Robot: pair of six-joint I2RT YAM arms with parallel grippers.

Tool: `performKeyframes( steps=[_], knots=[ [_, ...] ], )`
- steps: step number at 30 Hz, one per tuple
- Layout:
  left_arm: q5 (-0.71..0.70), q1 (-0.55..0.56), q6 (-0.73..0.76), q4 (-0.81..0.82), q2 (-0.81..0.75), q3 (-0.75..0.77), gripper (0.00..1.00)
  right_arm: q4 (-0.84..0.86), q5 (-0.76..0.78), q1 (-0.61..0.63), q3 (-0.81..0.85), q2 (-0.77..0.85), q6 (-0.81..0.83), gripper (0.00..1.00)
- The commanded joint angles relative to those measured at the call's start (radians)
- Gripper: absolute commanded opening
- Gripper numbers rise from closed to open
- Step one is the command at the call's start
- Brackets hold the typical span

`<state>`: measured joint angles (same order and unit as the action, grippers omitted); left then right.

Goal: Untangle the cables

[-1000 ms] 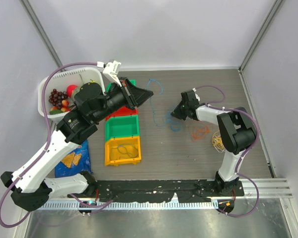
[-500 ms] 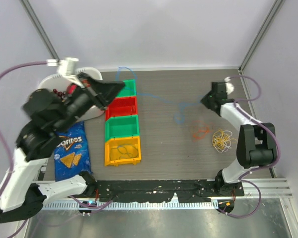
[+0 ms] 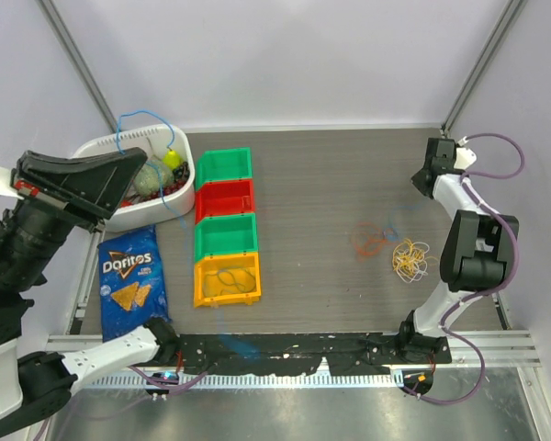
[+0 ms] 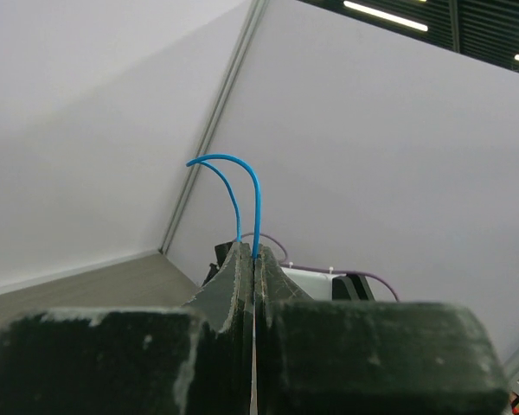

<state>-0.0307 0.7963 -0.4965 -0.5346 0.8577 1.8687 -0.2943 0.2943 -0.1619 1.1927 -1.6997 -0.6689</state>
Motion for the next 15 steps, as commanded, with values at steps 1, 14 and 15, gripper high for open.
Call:
performKeyframes(
  steps=[1,14,15],
  knots=[
    [-0.005,-0.002,0.007,-0.036,0.037,0.000,0.00,-0.039,-0.010,0.007,0.077,-0.067,0.083,0.01],
    [-0.093,-0.003,0.078,-0.037,0.061,-0.058,0.00,0.018,-0.115,0.197,-0.090,0.178,0.184,0.03],
    [-0.112,-0.003,0.088,-0.041,0.060,-0.069,0.00,0.014,-0.115,0.215,-0.099,0.201,0.187,0.04]
  ],
)
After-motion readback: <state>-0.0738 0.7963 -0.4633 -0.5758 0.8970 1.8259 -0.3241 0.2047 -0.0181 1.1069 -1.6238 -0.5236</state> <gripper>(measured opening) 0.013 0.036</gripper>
